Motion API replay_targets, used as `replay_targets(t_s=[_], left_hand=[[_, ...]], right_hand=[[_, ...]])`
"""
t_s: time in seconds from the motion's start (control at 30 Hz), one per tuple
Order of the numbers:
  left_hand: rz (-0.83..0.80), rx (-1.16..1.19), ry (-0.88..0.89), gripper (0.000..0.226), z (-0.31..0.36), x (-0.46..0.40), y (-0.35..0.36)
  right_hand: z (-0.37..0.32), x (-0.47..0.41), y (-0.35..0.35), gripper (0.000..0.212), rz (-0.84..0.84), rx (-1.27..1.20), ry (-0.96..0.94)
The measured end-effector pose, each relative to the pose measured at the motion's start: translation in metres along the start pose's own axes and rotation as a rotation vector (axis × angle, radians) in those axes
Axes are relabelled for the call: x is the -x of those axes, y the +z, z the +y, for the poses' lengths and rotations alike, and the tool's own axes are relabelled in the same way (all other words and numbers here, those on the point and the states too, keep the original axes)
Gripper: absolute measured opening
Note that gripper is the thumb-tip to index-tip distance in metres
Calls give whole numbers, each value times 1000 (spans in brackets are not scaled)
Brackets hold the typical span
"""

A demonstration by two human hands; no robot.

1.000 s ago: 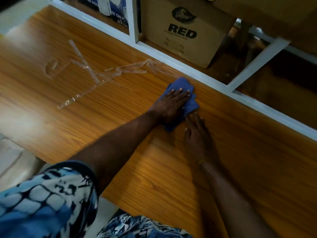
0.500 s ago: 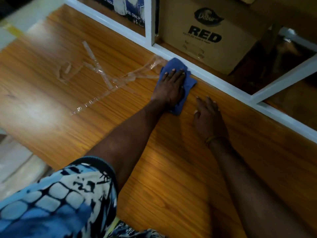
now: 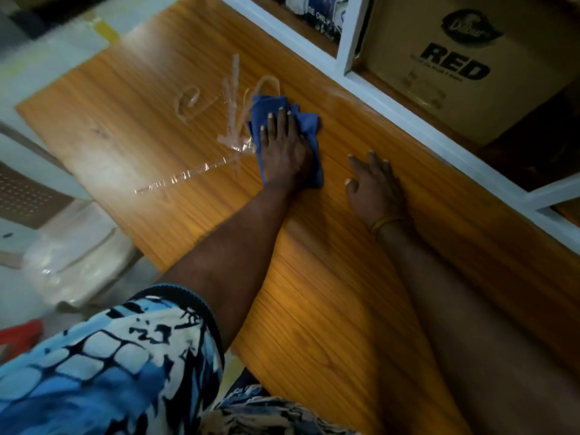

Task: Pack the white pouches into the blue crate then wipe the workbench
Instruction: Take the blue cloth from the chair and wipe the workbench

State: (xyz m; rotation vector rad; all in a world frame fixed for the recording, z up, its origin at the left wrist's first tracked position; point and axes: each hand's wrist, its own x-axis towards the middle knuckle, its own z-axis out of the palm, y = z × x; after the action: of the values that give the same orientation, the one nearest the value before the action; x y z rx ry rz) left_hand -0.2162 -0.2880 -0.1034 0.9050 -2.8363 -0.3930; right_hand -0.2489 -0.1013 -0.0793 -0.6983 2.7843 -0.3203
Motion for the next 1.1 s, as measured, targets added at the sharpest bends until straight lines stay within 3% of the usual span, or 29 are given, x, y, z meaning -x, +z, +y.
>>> replay_targets(t_s=[0.3, 0.6, 1.1], left_hand=[[67, -51, -203, 58, -42, 56, -13], [131, -114, -448, 61, -73, 126, -24], [221, -25, -827, 63, -65, 252, -30]], right_hand=[[-43, 38, 19, 54, -32, 32, -130], [-64, 81, 29, 56, -165, 56, -208], [-57, 148, 35, 54, -164, 176, -414]])
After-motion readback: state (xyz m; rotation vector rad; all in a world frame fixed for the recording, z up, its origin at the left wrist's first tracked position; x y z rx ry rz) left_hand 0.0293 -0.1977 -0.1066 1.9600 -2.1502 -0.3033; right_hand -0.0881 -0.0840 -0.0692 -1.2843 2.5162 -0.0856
